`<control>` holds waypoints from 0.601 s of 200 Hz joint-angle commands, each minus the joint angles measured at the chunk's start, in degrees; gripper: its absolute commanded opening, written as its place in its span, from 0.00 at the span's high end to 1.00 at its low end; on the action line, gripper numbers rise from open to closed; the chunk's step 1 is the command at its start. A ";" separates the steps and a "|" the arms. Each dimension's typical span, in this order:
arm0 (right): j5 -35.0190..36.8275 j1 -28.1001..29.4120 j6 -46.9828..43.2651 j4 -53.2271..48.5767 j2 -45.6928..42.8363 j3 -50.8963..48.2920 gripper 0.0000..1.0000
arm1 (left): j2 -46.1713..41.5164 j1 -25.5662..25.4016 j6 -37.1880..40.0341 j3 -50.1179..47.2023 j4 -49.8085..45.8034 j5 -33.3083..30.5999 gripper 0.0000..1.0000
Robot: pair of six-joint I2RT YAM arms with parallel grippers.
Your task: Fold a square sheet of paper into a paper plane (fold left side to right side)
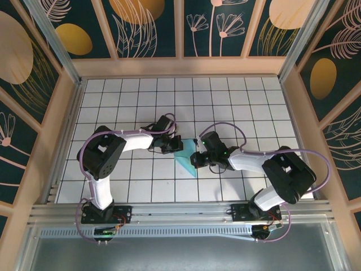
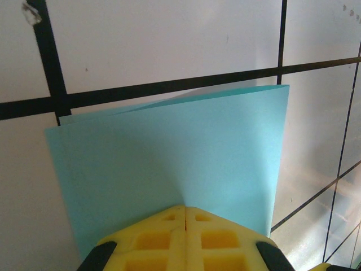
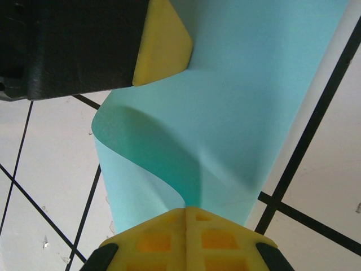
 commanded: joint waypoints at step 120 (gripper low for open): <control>1.85 -0.98 0.35 -1.01 1.05 1.62 1.00 | 0.69 -0.45 0.44 -1.08 -1.57 -1.05 0.99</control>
